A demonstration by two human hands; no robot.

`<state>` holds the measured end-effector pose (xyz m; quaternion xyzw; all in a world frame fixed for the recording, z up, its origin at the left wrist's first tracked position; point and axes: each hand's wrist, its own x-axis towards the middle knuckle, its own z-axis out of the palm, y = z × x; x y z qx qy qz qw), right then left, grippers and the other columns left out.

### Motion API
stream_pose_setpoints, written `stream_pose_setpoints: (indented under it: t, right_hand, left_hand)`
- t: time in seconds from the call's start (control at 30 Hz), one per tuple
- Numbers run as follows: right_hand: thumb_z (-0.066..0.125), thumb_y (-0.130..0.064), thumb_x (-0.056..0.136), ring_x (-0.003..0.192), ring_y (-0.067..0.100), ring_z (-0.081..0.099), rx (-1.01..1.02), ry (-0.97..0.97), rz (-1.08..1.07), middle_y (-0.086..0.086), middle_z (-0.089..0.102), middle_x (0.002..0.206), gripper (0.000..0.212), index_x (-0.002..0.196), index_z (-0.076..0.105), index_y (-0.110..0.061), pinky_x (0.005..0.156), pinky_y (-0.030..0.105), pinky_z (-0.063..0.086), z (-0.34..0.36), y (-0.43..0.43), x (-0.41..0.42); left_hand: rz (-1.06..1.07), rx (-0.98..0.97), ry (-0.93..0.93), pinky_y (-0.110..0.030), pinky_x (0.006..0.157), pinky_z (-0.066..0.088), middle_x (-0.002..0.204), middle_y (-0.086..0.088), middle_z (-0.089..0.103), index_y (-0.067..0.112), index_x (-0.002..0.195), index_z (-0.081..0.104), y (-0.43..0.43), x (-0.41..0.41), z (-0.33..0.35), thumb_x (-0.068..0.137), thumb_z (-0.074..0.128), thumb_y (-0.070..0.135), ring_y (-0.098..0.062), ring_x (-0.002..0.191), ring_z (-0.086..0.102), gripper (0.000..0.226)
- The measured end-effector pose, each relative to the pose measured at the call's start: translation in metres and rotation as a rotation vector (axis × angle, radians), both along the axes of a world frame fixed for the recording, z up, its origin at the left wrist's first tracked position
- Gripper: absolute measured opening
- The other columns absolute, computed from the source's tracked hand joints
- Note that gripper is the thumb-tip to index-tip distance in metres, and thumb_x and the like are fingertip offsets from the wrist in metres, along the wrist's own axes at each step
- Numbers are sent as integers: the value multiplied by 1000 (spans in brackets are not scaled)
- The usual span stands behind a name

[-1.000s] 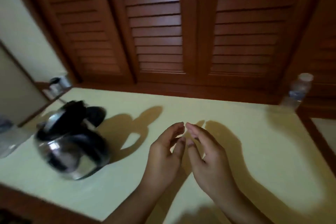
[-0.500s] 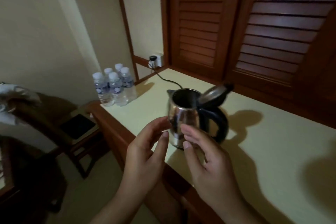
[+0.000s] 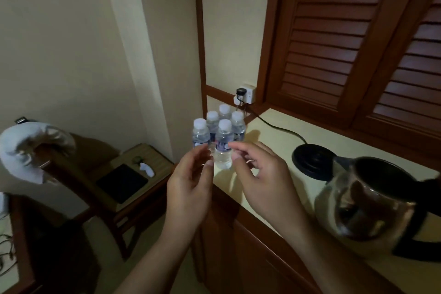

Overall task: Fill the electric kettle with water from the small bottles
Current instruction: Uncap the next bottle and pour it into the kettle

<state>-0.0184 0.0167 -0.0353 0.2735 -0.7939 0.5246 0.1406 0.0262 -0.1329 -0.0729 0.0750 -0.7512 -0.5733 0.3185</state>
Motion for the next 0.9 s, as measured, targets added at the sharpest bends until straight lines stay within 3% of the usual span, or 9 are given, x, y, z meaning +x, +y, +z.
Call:
stream_pose_setpoints:
  t: [0.13,0.27,0.4,0.57,0.73,0.83,0.9]
  right_hand:
    - [57,-28,101,102,7,69,116,-14,-13,-5,74,114,31,131,67,-25,90,34,57,5,-54,-38]
    - [49,-43,102,103,23,69,439,81,-114,6,76,108,44,142,56,-27,86,37,57,12,-90,-71]
    - [47,-51,98,94,30,68,668,196,-190,7,72,100,41,120,63,-20,73,35,53,11,-108,-89]
    - [56,-52,92,73,24,63,627,246,-224,3,65,81,34,97,54,-19,62,31,50,8,-108,-89]
    - [60,-52,90,65,16,57,542,221,-201,-4,54,70,30,92,51,-24,51,23,37,15,-88,-65]
    - [58,-62,88,69,11,63,463,151,-192,-4,60,79,32,92,48,-32,55,25,52,27,-71,-44]
    - [57,-66,85,70,10,65,409,128,-170,-4,62,81,34,92,47,-35,58,29,58,37,-59,-32]
  left_hand:
    - [55,21,-12,-4,90,49,117,19,72,29,131,66,-37,-21,0,104,64,13,13,111,65,32]
    - [122,7,-57,-20,98,53,124,14,70,29,141,62,-60,-38,-7,104,64,18,6,115,64,38]
    - [127,6,-103,-25,101,53,130,9,68,29,144,59,-70,-41,-13,104,63,18,5,118,62,41]
    - [74,-34,-175,-15,93,53,129,10,65,30,145,57,-79,-36,-23,100,69,18,5,112,63,48]
    - [-108,-69,-205,-26,104,54,143,13,57,30,152,47,-69,-33,-32,85,86,36,-3,129,59,78]
    - [-190,-63,-115,-26,101,57,136,15,62,28,145,51,-49,-29,-23,84,87,36,-4,126,61,72]
    - [-290,7,-50,-30,98,59,129,13,68,26,141,54,-32,-26,-14,89,83,25,-7,121,66,60]
